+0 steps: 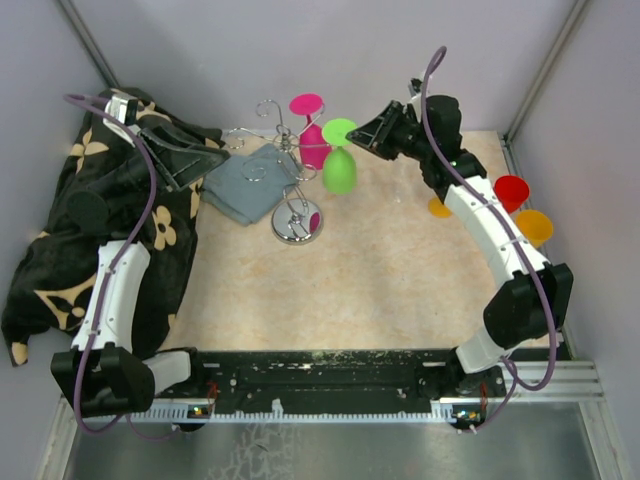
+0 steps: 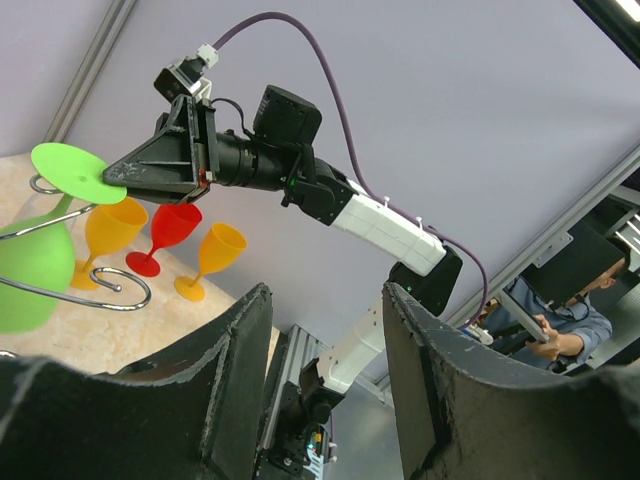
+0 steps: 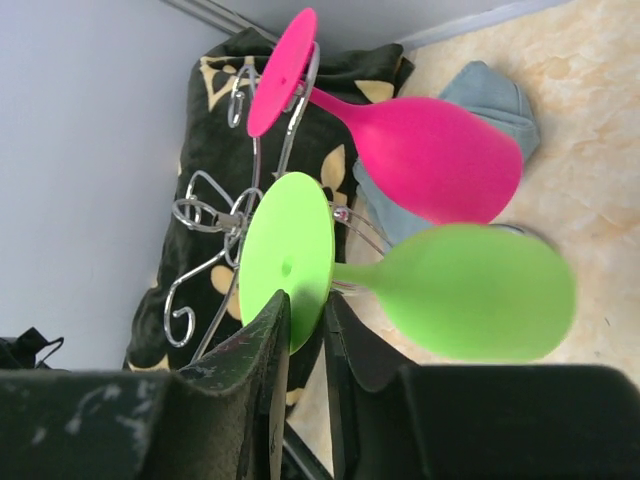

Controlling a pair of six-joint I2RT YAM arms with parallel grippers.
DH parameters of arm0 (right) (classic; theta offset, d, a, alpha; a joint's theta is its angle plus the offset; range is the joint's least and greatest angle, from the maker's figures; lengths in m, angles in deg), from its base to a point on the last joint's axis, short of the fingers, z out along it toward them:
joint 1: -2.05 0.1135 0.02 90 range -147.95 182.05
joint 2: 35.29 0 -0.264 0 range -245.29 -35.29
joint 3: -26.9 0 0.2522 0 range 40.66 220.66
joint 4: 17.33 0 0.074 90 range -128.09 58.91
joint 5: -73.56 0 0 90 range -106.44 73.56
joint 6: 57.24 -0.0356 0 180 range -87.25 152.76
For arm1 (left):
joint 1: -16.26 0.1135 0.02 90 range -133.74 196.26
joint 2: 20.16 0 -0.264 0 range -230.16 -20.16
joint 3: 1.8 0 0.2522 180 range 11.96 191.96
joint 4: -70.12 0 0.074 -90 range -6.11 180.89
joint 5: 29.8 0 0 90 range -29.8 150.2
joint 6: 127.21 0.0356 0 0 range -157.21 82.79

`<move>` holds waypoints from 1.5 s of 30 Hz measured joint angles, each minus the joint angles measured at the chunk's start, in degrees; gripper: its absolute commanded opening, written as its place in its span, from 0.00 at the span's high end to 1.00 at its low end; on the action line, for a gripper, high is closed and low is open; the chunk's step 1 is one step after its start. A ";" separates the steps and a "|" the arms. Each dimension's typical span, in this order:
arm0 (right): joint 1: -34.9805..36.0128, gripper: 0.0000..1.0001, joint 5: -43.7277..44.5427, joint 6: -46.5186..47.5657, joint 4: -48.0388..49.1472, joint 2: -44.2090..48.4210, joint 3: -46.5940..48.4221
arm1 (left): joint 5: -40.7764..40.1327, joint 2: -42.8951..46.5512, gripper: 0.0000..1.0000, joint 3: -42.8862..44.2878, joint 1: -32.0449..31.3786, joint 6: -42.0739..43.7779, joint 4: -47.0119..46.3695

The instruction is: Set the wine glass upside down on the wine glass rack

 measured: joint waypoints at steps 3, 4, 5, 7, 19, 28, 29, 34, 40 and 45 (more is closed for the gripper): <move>-0.33 0.77 0.37 -0.13 0.42 0.00 -0.83 | 0.07 0.02 0.46 -0.13 0.00 0.26 0.24; -0.33 0.76 0.52 -0.11 0.52 0.00 -0.85 | 0.13 0.02 0.46 -0.13 0.00 0.33 0.31; -0.35 0.75 0.66 -0.07 0.57 0.00 -0.90 | 0.17 0.02 0.46 -0.15 0.00 0.35 0.39; -0.42 0.69 0.92 0.15 0.66 0.33 -1.44 | 0.31 0.04 0.46 -0.15 0.00 0.61 0.57; -2.32 0.65 1.42 1.68 -0.04 5.92 -6.05 | 0.44 0.13 0.45 -0.17 0.00 2.56 2.71; -6.12 0.65 4.76 7.56 -6.32 10.95 -6.45 | 1.01 0.13 0.45 -0.13 0.00 8.61 9.68; -6.91 0.65 5.68 8.55 -7.26 11.80 -6.45 | 1.01 0.13 0.45 -0.13 0.00 9.57 10.86; -8.70 0.65 9.27 12.04 -10.47 14.14 -6.38 | 1.03 0.13 0.45 -0.13 0.00 12.85 14.23; -8.72 0.65 14.69 17.31 -18.18 10.01 -0.61 | 1.07 0.22 0.45 1.05 0.00 19.45 22.32; -8.72 0.65 18.99 21.40 -23.61 3.30 7.43 | 1.05 0.76 0.45 2.75 0.00 24.70 28.61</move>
